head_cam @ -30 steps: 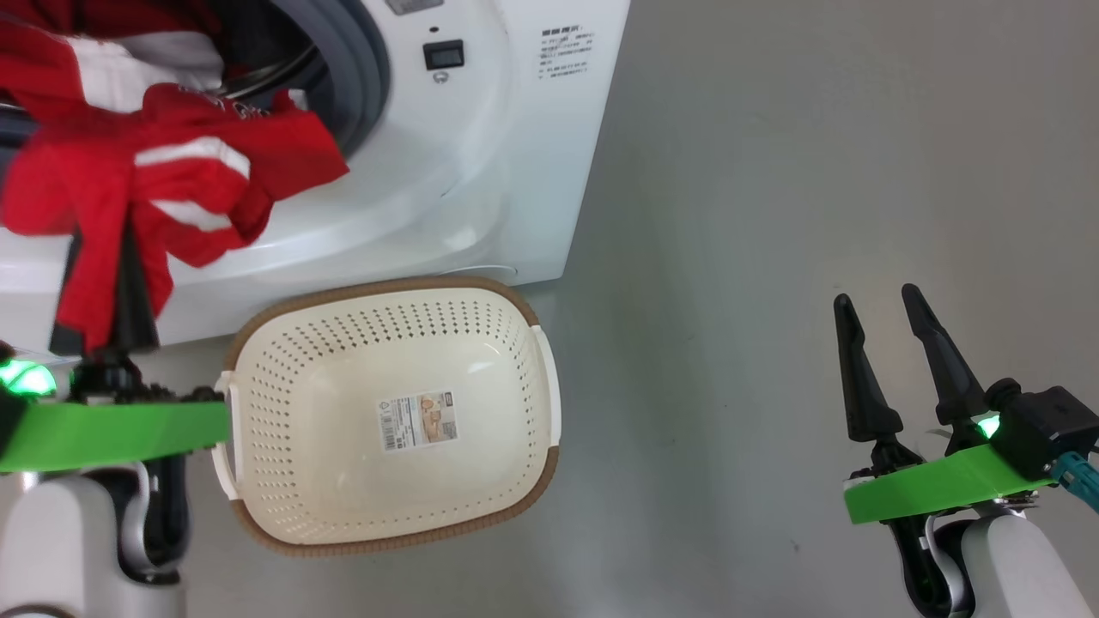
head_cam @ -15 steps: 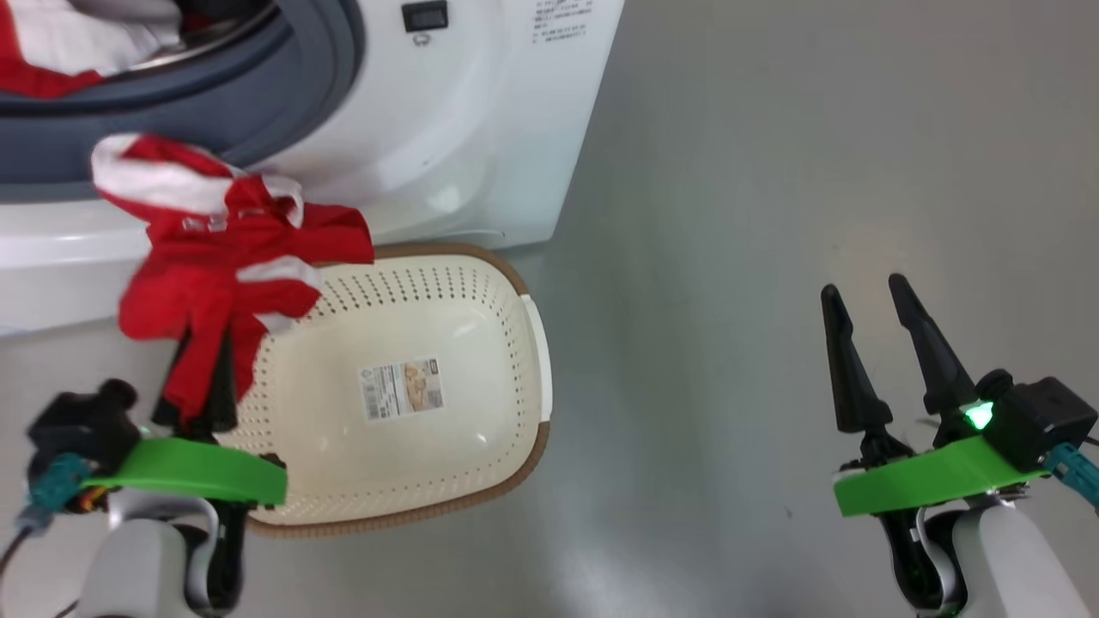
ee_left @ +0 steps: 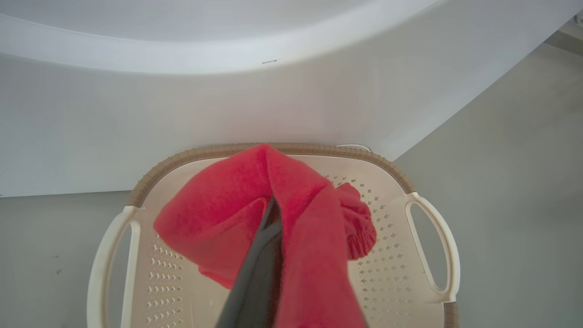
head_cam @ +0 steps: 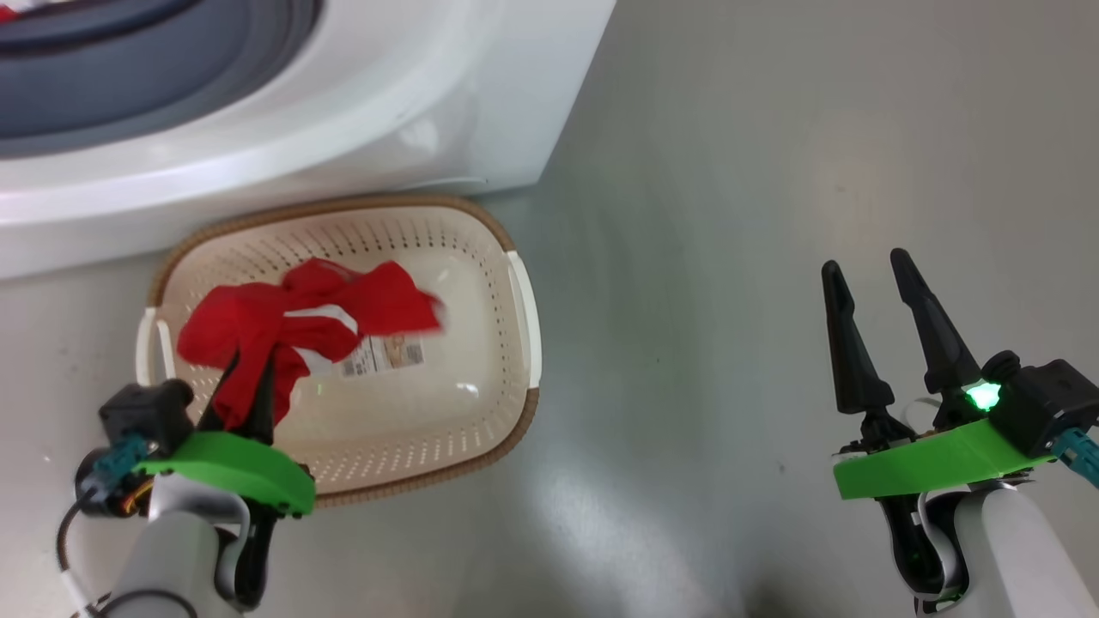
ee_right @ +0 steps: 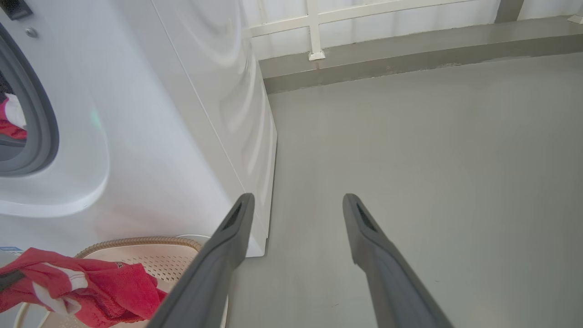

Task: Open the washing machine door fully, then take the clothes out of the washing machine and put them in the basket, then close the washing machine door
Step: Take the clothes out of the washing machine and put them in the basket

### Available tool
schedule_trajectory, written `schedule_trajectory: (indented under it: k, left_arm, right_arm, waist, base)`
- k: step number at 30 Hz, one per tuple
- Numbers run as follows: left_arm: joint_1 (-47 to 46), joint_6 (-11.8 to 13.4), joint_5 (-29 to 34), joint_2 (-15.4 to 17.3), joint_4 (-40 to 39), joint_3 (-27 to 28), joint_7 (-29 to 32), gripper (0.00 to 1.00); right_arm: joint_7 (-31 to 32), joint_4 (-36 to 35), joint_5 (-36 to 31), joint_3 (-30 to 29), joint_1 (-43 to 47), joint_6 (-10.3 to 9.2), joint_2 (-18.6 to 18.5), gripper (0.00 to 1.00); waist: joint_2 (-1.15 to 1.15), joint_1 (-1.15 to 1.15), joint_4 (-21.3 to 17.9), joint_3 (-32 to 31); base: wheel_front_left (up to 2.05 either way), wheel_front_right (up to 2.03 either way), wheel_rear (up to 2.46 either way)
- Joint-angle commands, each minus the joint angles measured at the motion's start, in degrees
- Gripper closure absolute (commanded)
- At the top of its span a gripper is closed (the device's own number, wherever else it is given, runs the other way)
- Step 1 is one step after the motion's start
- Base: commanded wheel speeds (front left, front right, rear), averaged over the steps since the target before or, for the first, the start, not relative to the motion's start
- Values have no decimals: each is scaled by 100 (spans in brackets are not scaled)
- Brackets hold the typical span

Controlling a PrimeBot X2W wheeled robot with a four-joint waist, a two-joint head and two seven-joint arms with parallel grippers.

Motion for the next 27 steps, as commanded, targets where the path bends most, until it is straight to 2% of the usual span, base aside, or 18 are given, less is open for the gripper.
schedule_trajectory:
  k: [1, 13, 19, 22, 23, 27]
  left_arm:
    - [-137, -32, -35, 207, 96, 36, -29, 100]
    - [-1069, -32, -48, 460, 1321, -519, -29, 100]
    - [-1452, -32, -43, 495, 1811, -622, -29, 100]
    - [-1558, -32, -109, 493, 1926, -546, -29, 82]
    - [-1577, -32, -119, 492, 1949, -534, -29, 70]
    - [-1604, -32, -127, 465, 1985, -526, -29, 52]
  right_arm:
    - [-37, -179, 23, 138, -68, 28, -38, 0]
    - [-37, -311, 77, 117, -318, 28, -38, 0]
    - [-37, -361, 103, 138, -424, 28, -38, 0]
    - [-37, -370, 106, 133, -443, 28, -38, 0]
    - [-37, -367, 105, 127, -450, 28, -38, 0]
    - [-37, -353, 99, 98, -460, 28, -38, 0]
  waist:
    - [0, 0, -30, 261]
    - [0, 0, -36, 1057]
    - [0, 0, -66, 1265]
    - [0, 0, -88, 1307]
    - [0, 0, -91, 1315]
    - [0, 0, -85, 1304]
  base:
    - [0, 0, 0]
    - [0, 0, 0]
    - [0, 0, 0]
    - [0, 0, 0]
    - [0, 0, 0]
    - [0, 0, 0]
